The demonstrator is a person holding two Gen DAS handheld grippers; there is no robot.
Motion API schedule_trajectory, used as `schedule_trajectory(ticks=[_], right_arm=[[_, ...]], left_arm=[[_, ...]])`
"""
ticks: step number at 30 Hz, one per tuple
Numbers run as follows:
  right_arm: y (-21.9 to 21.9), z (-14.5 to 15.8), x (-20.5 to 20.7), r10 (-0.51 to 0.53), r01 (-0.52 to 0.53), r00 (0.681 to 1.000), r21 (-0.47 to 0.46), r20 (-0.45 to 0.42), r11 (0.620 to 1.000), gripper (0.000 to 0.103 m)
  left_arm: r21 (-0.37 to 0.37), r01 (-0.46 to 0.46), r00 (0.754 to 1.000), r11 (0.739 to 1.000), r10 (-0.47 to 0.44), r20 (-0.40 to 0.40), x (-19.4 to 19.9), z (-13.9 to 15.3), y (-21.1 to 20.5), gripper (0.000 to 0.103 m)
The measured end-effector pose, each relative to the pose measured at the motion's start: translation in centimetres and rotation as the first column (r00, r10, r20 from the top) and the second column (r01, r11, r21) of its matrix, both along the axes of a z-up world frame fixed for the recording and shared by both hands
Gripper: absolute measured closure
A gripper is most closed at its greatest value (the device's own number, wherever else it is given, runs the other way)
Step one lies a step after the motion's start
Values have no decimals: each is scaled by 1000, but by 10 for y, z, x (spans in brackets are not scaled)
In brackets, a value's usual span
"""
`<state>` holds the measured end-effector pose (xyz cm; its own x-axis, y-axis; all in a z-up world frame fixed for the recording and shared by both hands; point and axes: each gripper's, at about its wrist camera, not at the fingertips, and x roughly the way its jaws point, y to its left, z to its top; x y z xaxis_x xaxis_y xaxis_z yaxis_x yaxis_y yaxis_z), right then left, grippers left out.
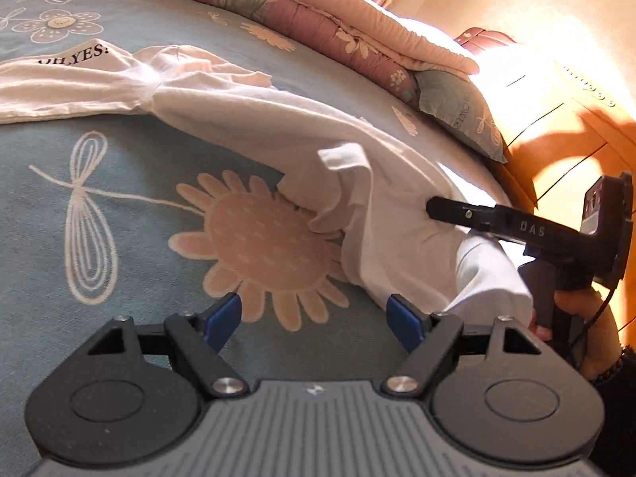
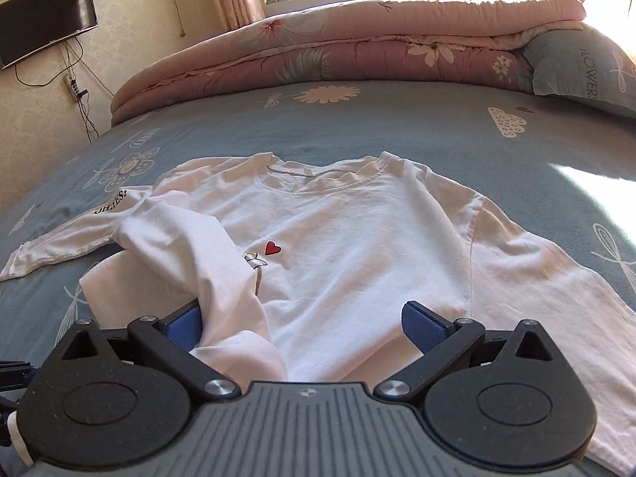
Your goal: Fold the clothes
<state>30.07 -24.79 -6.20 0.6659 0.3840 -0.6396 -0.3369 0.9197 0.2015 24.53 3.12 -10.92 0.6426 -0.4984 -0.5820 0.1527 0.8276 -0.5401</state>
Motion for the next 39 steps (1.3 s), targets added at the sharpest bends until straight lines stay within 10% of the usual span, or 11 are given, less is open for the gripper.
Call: schedule_trajectory(ticks=[7,17,32,39], right_arm=[[8,1,-3,43,-43,999,-18,10,999,0],[-2,-11,6,11,-8,998,44,-61,999,0],[-13,39,-23,118,-135,986,152,115,979,0],[-22,44,-38,131,-137,991,318,41,938,0]], left_arm=[[-178,18,1000,984,-21,-16,52,-30,-13,60],[-484,-69,997,872,38,-74,76,-76,-5,91],[-358,-163,983,919,184,24,-10,7,17,101],[-252,-283,951,925,304,49,-72,51,45,100]])
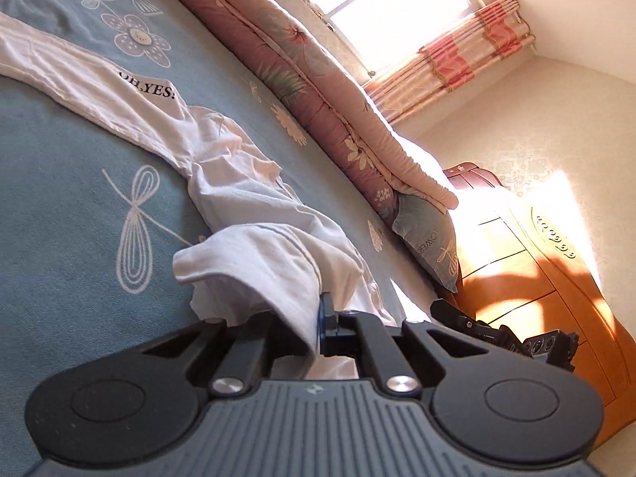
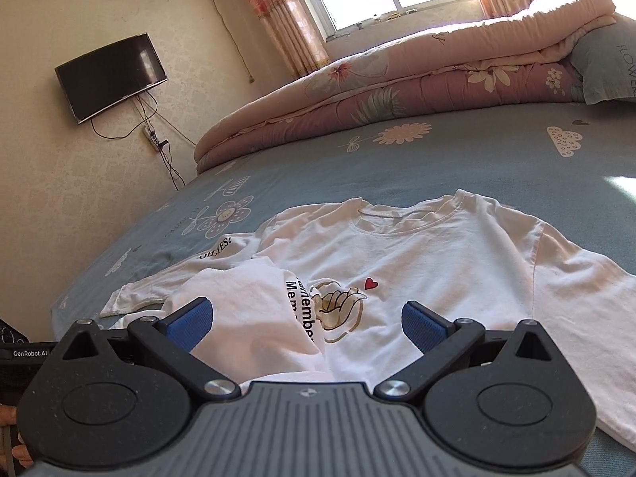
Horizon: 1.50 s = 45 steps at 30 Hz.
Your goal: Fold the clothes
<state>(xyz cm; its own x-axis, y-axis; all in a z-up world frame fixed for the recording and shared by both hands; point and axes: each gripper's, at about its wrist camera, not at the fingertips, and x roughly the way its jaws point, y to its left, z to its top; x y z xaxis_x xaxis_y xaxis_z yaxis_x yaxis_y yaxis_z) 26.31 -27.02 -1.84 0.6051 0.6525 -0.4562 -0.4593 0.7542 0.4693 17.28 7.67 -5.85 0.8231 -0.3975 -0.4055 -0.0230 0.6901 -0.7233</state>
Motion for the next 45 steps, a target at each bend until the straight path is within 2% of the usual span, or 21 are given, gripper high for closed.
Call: schedule_trajectory(ticks=[2,5,7,9,11,16,21,26,28,32,35,37,39,40,42,43,45], right_arm=[[-4,-3,-11,11,-8,999,64,-42,998,0],[-15,-19,-37,16,0,994,146,-111,989,0],[-22,-35,-58,-3,33,985,172,-173,985,0],[-30,-56,-79,-38,82,971,181,-236,980,0],[-36,-72,-86,-56,118,955,198,-292,973,0],[-47,-103,-73,-50,168,923,282,-381,945,0],[-42,-113,-36,-24,171,923,353,-383,920,0],[-26,-112,-24,48,93,934,372,-353,924,0],[-22,-111,-23,104,53,923,389,-371,920,0],[-27,-100,-49,282,-12,868,551,-409,835,0],[-43,-69,-76,347,-104,893,618,-287,779,0],[-55,-61,-87,335,-97,909,656,-248,749,0],[-64,-67,-90,278,-26,917,650,-287,760,0],[-68,-75,-87,221,45,909,610,-354,791,0],[-69,-97,-79,90,188,864,482,-496,856,0],[-69,-106,-76,46,233,841,437,-539,869,1],[-68,-107,-78,52,239,847,468,-528,851,0]], left_arm=[[93,-21,1000,995,22,-13,-13,9,4,100],[155,-61,996,986,69,-50,-24,7,12,100],[211,-82,993,974,99,-68,-24,3,12,100],[298,-85,990,951,115,-85,-31,-4,15,100],[338,-85,987,937,126,-103,-29,-12,15,100],[325,-86,968,942,156,-196,-22,-42,30,100],[324,-66,964,944,144,-223,-21,-54,34,99],[307,-59,965,950,132,-224,-22,-56,37,98],[297,-63,965,953,133,-224,-22,-57,38,97],[279,-68,966,958,133,-221,-23,-58,40,97],[266,-69,967,961,130,-219,-22,-60,42,97],[263,-67,967,962,128,-218,-22,-60,43,97],[270,-67,968,960,128,-215,-22,-60,42,97],[275,-67,969,959,128,-213,-22,-60,41,97],[283,-64,970,957,127,-210,-23,-59,40,97],[281,-65,970,957,127,-208,-23,-60,40,97],[273,-66,970,960,126,-207,-23,-60,41,97]])
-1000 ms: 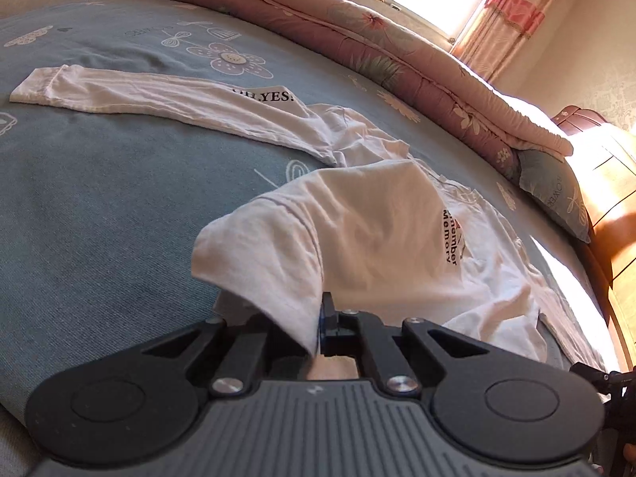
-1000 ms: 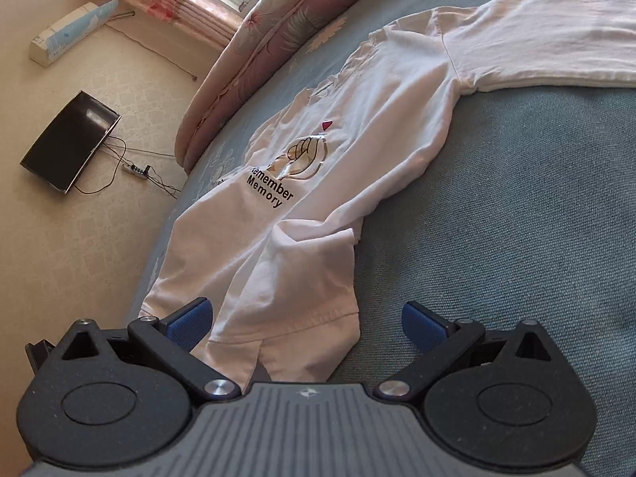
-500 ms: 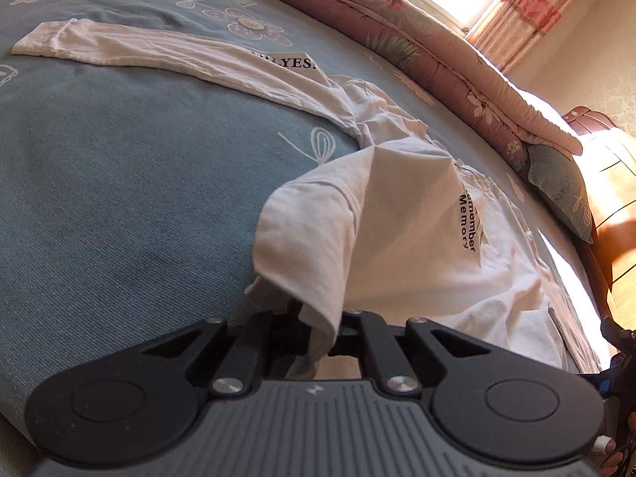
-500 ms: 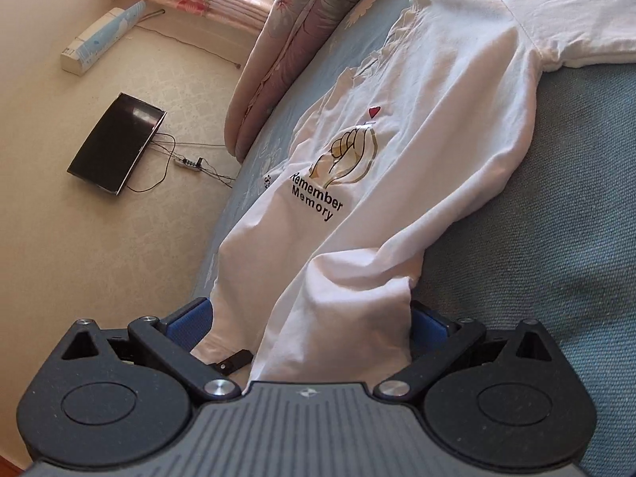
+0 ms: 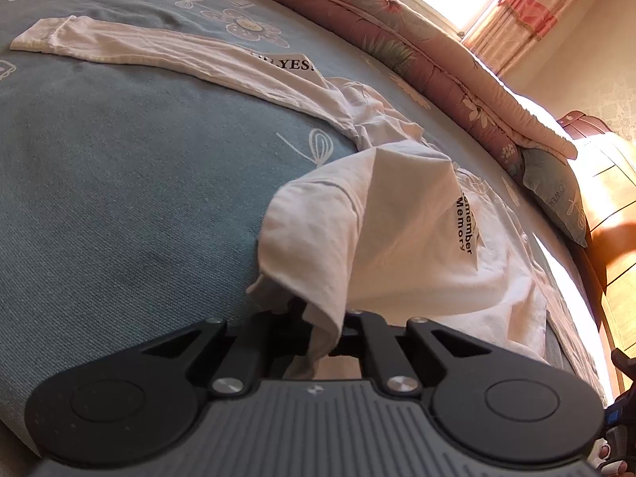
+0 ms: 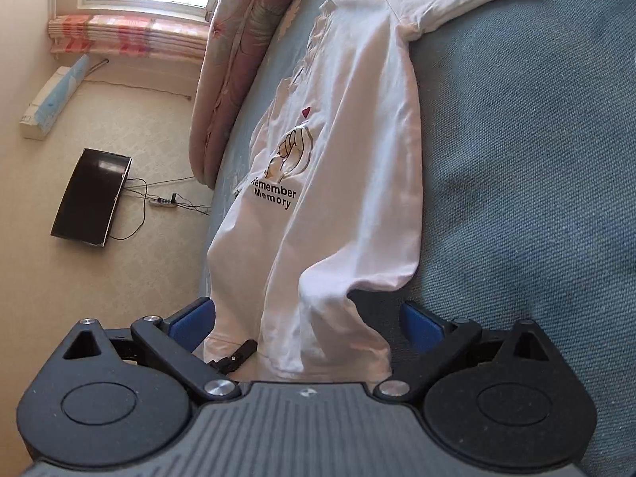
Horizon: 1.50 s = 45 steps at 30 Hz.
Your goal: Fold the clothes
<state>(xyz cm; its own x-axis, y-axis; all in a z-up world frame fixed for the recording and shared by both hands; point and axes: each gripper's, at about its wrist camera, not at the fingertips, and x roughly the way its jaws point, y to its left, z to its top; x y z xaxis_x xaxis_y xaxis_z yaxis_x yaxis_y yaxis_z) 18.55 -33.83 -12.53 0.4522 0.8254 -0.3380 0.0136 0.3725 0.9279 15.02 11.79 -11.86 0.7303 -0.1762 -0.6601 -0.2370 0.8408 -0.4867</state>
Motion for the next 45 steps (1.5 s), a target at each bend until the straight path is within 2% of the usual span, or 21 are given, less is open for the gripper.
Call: schedule_trajectory(ticks=[4,7,9,12,16,20,22,24,25,26,27,28,30,32,36,39,42,44,45], right_arm=[[10,-4,-14,-19,19,1000,-20,21,1000,0],[32,0,-18,55,-48,997,-112,56,993,0],[41,2,-6,109,-94,989,-143,99,985,0],[40,1,1,72,-59,992,-120,106,991,0],[41,-1,-27,64,-56,994,-94,85,994,0],[56,4,-41,80,-49,987,-221,136,974,3],[55,3,-38,65,-33,987,-214,144,976,3],[49,1,-38,27,-1,992,-208,125,978,14],[45,-2,-40,3,21,994,-207,114,978,28],[40,-7,-44,-28,47,995,-209,95,977,51],[34,-15,-46,-61,72,996,-193,66,978,68],[27,-23,-49,-93,97,995,-171,32,980,99],[20,-31,-54,-134,131,991,-159,-7,979,99],[26,-16,-58,-119,123,992,-195,32,973,96],[25,29,-71,-92,120,984,-183,154,976,96],[13,61,-81,-73,122,975,-230,209,966,96],[-1,70,-86,-70,122,981,-295,182,948,96],[-5,65,-88,-56,101,990,-388,126,916,96],[-6,61,-89,-61,96,994,-454,91,886,95]], left_arm=[[-9,2,1000,1000,-2,3,0,0,1,97],[-15,3,1000,1000,-3,7,0,-1,3,97],[-19,4,1000,1000,-4,5,1,-1,3,97],[-39,2,1000,999,-2,2,1,-2,6,96],[-64,2,1000,998,-1,6,0,-5,9,96],[-77,0,1000,997,-1,-5,3,-4,10,96],[-93,-5,1000,996,4,-16,4,-4,11,97],[-119,-15,1000,993,12,-24,3,-2,12,97],[-123,-14,1000,992,12,-17,0,-1,11,97],[-124,-6,1000,992,6,-6,-3,1,8,97],[-124,5,1000,992,-4,4,-7,3,6,98],[-124,16,1000,992,-14,14,-10,5,3,99],[-124,38,999,991,-34,34,-16,9,-3,101],[-139,68,996,988,-59,69,-25,20,-6,101],[-180,146,981,973,-119,153,-45,51,-9,102],[-174,217,967,961,-186,176,-59,66,-15,102],[-157,280,955,947,-258,150,-71,66,-21,102],[-135,301,952,944,-288,107,-76,61,-24,102],[-119,309,950,943,-301,86,-77,59,-24,102]])
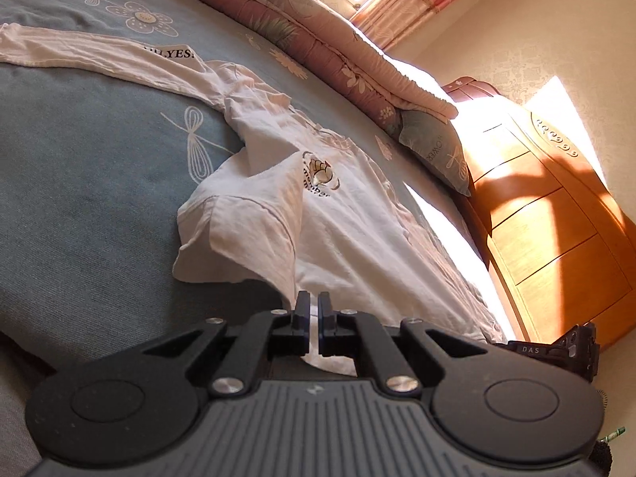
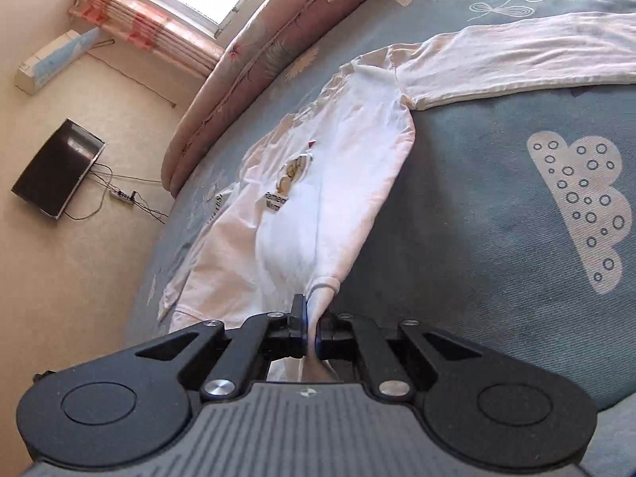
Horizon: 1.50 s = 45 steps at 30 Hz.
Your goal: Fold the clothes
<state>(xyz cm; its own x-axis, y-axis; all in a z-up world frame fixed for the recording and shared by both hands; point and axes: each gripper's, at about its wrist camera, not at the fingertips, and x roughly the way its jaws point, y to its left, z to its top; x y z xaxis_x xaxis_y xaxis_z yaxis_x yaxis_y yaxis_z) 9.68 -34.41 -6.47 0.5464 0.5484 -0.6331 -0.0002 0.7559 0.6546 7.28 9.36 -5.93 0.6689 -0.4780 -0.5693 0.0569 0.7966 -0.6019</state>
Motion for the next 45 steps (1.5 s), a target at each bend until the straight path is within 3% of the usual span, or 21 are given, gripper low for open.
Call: schedule_trajectory(ticks=[3,6,8,10,11,14,20,25,28,31,36,38,39,40,42,43,45], right_arm=[[-3,-13,-6,-46,33,996,-183,-71,982,90],[-10,-8,-22,-78,75,997,-172,-13,982,78],[-3,3,-28,-63,70,997,-190,46,979,54],[11,15,-32,-24,48,994,-233,105,971,42],[23,21,-30,16,19,992,-270,127,963,38],[51,27,-29,100,-50,982,-296,157,954,36],[80,19,-28,159,-122,977,-239,141,963,35],[110,28,-22,248,-201,957,-268,153,942,33],[156,38,-14,366,-275,910,-379,195,884,24],[207,41,-7,476,-315,851,-511,221,800,10],[302,21,-4,678,-378,717,-726,163,574,3],[325,5,-8,721,-354,684,-814,111,461,3],[335,-5,-13,741,-314,665,-867,90,386,3],[336,-9,-13,738,-275,668,-892,91,359,3],[330,-11,-10,714,-205,691,-918,111,341,3],[324,-9,-7,693,-187,710,-915,125,356,3],[300,4,8,612,-154,771,-881,175,446,3]], left_arm=[[38,14,1000,999,-14,5,-4,5,7,101],[46,-37,999,998,35,31,0,16,22,99],[36,-59,998,998,58,41,7,23,31,87],[38,-75,996,997,72,59,16,27,38,67],[39,-82,995,996,80,67,22,27,42,63],[16,-121,992,992,121,42,48,13,58,61],[-74,-141,983,987,131,-132,87,-49,74,63],[-141,-137,985,980,120,-124,81,-56,79,63],[-167,-117,989,979,100,-106,81,-49,82,63],[-145,-125,990,982,114,-80,81,-32,86,62],[-60,-94,996,994,93,-16,75,7,94,58],[-1,-78,997,997,79,5,69,18,95,54],[27,-69,998,997,68,14,65,22,96,52],[50,-58,998,997,57,17,61,24,95,51],[91,-34,999,995,33,13,56,24,94,48],[101,-25,1000,995,25,3,55,21,93,48],[106,-16,1000,994,19,-21,56,14,90,48]])
